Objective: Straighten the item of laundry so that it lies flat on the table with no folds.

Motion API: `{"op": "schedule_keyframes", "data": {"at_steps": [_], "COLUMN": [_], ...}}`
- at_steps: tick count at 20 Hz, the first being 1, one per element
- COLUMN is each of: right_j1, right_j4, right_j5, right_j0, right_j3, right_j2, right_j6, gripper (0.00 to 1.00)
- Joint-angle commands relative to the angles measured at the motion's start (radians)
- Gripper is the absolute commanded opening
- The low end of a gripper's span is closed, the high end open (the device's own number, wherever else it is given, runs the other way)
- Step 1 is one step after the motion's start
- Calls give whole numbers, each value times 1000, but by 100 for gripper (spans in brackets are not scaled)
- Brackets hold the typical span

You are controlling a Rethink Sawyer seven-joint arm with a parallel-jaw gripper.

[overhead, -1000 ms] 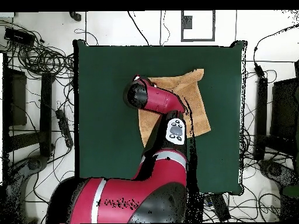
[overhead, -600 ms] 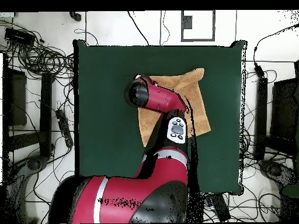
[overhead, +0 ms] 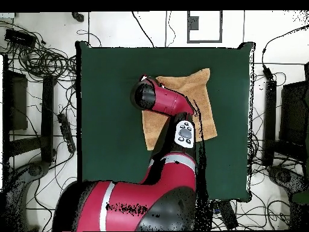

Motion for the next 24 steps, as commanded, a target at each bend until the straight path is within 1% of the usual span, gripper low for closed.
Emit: {"op": "schedule_keyframes", "data": {"at_steps": [1,4,7,10,11,13,15,22,24], "right_j1": [74,48,19,-20,-28,-31,-31,-25,-15], "right_j4": [16,29,50,90,100,125,139,166,170], "right_j5": [-23,-28,4,128,164,196,210,196,214], "right_j0": [-22,-21,-6,55,69,83,92,123,146], "right_j3": [47,75,58,-2,-23,-48,-69,-117,-137], "right_j2": [155,172,187,124,115,117,114,96,53], "right_j6": [154,175,183,229,238,257,260,259,284], "gripper": [0,0,0,0,0,0,0,0,0]}}
